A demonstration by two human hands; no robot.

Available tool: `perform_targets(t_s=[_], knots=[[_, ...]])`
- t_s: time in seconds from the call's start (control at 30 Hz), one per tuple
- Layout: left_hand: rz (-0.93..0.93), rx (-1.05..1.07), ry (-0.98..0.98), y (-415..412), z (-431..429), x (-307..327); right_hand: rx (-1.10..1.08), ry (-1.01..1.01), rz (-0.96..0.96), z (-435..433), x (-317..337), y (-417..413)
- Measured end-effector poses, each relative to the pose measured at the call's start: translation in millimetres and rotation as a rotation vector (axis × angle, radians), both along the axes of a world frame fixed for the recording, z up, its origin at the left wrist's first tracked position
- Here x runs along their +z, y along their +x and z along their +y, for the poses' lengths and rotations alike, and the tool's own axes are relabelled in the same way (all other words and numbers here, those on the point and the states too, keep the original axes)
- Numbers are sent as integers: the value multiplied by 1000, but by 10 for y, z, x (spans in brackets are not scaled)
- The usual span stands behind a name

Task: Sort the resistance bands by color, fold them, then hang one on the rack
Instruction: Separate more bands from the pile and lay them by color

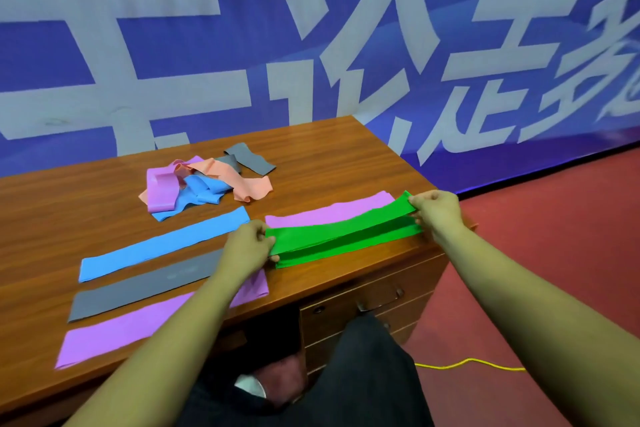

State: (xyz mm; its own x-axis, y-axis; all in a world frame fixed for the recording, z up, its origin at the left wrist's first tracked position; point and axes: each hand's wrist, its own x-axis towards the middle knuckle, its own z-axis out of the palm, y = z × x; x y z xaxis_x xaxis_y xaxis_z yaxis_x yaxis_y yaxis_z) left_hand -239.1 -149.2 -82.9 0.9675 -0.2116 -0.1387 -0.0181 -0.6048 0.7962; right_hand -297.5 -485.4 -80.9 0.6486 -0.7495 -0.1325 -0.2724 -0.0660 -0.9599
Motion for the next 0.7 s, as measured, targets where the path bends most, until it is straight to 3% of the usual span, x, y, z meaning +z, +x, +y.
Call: perform_targets(t_s=[0.27,0.4,0.53,0.7], knots=[[-165,-19,194,-40,-133,-117,48,-208,89,-114,-237,-14],[-287,-68,400,-87,-167,-194,88,-281,123,-93,-277,-17],[-313,-60,406,-98,-174,-247,88,-340,124,-62,-273,2],[-405,-138,553,-117,-146,-275,134,-518,192,44,-355,-51]])
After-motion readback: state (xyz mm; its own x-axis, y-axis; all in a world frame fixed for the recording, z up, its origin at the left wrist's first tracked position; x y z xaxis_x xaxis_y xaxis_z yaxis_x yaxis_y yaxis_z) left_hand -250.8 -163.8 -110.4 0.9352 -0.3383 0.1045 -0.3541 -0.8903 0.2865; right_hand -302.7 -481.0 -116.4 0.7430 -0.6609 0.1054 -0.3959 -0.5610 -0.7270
